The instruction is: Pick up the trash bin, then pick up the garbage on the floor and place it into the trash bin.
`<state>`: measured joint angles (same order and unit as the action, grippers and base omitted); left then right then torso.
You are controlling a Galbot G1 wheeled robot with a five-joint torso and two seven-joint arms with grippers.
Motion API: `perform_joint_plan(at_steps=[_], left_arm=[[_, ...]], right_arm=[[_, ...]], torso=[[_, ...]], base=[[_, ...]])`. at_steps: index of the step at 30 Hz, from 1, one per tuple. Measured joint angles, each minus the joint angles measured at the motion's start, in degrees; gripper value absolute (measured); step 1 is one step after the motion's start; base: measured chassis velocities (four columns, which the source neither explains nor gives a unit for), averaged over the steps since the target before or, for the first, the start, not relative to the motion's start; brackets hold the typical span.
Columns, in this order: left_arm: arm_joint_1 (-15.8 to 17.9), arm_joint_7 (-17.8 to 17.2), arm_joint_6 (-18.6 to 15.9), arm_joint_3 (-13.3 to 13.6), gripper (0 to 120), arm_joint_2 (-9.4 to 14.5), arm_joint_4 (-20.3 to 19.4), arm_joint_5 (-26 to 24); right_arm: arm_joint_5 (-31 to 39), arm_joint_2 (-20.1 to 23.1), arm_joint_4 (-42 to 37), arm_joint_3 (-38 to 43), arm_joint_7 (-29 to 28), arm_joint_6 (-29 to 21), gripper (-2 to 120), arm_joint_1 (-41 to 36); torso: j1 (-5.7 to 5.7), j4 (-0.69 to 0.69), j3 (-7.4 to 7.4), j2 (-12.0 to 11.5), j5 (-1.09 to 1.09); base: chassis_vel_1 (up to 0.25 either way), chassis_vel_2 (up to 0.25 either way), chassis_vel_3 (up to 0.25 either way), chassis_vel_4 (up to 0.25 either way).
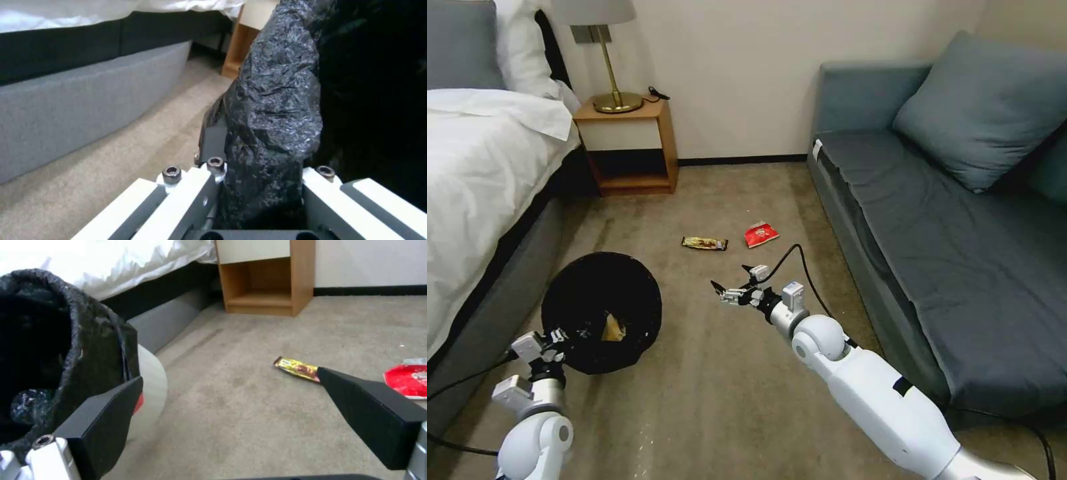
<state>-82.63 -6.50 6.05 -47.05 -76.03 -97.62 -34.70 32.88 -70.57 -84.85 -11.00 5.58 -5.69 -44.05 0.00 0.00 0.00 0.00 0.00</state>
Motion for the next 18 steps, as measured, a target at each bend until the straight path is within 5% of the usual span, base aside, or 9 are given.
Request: perform_joint_plan(at_steps=[18], left_arm=[[-0.28, 0.25, 0.45, 0.01, 3, -0.22, 0.44, 0.16]], right_arm=[[-0.93, -0.17, 1.76, 0.26, 1.93, 1.62, 100, -0.69]], torso=[[0.00, -0.01, 0.00, 0.00, 0.00]], base=[[-0.023, 0.018, 0.018, -0.020]])
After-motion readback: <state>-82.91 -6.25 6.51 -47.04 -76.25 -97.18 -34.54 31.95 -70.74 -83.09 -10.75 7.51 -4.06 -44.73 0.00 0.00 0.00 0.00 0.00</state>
